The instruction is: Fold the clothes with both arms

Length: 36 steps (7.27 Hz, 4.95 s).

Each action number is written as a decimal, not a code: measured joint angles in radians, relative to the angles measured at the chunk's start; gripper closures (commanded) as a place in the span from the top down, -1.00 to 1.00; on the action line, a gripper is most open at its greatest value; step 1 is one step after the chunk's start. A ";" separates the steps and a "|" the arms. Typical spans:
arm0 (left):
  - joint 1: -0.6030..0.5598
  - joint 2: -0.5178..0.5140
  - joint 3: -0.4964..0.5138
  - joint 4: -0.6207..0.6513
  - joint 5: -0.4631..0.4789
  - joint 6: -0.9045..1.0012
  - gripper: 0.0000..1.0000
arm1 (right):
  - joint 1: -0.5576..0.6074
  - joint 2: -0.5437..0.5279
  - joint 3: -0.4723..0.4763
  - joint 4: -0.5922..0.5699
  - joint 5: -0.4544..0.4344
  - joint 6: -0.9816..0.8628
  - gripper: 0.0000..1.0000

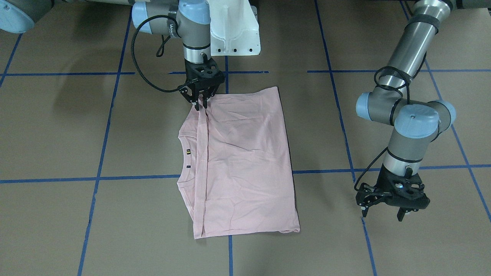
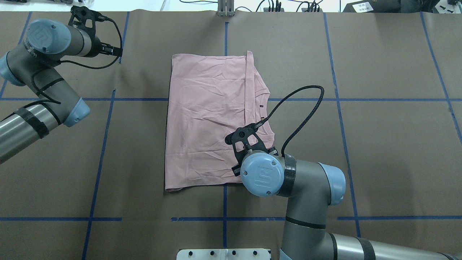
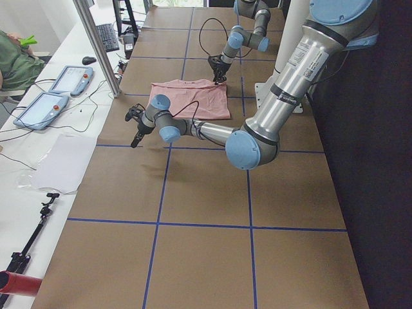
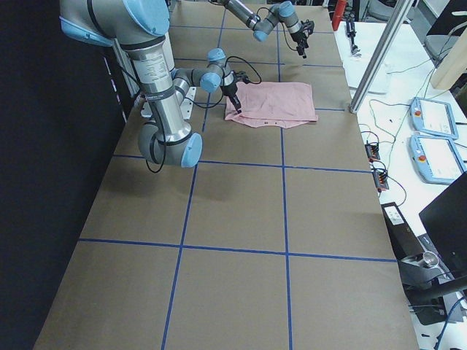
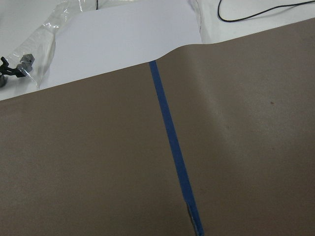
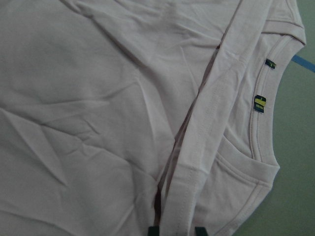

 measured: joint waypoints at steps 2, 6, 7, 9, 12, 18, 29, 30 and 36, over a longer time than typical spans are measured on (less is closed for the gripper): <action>0.002 0.001 0.000 0.001 0.001 -0.001 1.00 | -0.020 -0.009 0.004 0.000 -0.001 0.005 -0.39; 0.002 0.002 0.000 0.000 0.000 -0.002 1.00 | -0.026 -0.033 0.006 -0.003 -0.001 0.005 -1.00; 0.003 0.002 0.000 0.000 0.000 -0.002 1.00 | -0.022 -0.032 0.014 -0.012 -0.001 0.004 -1.00; 0.003 0.002 -0.001 0.000 0.000 -0.003 1.00 | -0.016 -0.048 0.049 -0.038 -0.002 0.005 -1.00; 0.004 0.002 -0.001 0.000 0.000 -0.006 1.00 | -0.021 -0.110 0.073 -0.044 -0.020 0.013 -0.40; 0.005 0.001 -0.001 0.001 0.000 -0.006 1.00 | -0.014 -0.115 0.082 -0.042 -0.032 0.086 0.64; 0.006 0.002 -0.001 -0.008 0.000 -0.008 1.00 | 0.044 -0.026 -0.030 -0.048 -0.002 0.008 -1.00; 0.006 0.002 -0.002 -0.008 0.000 -0.009 1.00 | 0.045 -0.026 -0.028 -0.048 -0.001 0.008 -1.00; 0.007 0.000 -0.003 -0.009 0.000 -0.008 1.00 | 0.046 -0.118 0.032 -0.043 -0.005 0.019 1.00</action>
